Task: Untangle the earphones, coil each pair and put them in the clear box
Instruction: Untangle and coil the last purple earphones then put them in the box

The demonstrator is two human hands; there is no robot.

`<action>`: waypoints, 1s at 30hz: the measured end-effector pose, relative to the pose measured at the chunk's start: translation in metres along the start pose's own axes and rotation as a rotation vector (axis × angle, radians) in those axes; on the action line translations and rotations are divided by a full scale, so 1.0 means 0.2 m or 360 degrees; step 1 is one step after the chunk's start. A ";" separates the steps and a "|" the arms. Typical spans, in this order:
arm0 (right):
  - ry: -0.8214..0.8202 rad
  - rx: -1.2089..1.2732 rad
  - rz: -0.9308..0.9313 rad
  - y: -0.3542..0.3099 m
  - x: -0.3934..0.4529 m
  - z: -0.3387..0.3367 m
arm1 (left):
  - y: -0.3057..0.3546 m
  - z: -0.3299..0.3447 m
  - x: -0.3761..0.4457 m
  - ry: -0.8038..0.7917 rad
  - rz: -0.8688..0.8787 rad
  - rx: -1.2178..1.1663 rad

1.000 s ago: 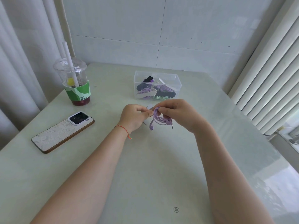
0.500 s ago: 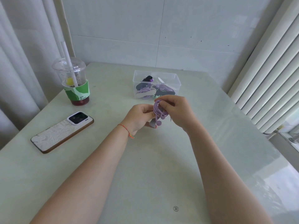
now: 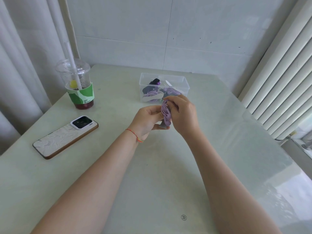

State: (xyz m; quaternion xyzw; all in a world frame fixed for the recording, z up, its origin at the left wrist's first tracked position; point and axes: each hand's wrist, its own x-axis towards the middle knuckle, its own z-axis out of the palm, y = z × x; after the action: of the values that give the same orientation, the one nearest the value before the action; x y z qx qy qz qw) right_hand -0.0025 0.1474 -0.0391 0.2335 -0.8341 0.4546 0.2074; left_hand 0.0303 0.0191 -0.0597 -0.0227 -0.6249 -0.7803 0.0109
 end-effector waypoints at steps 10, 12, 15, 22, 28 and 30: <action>-0.0013 -0.0083 0.0013 0.03 0.00 0.00 | 0.05 0.01 -0.01 -0.0154 -0.0153 -0.0171; -0.0048 -0.0074 0.0049 0.02 0.00 0.00 | 0.04 0.01 -0.02 -0.0129 -0.0082 -0.0023; -0.0125 0.0023 0.0195 0.03 0.01 -0.01 | 0.03 -0.01 -0.02 -0.0105 -0.0079 0.0085; -0.0252 0.0394 0.0528 0.03 0.03 -0.08 | 0.03 -0.02 -0.01 -0.0050 -0.0100 0.0180; -0.0289 0.0176 0.0426 0.06 0.03 -0.07 | 0.05 0.00 -0.02 -0.0036 -0.0117 0.0154; -0.0286 -0.0061 0.0282 0.05 0.03 -0.05 | 0.04 0.00 -0.01 -0.0001 -0.0131 0.0169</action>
State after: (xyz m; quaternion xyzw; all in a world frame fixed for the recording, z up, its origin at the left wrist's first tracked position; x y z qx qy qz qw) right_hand -0.0118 0.1605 -0.0377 0.1946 -0.8753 0.4324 0.0952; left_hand 0.0321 0.0170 -0.0523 0.0034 -0.6657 -0.7459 -0.0203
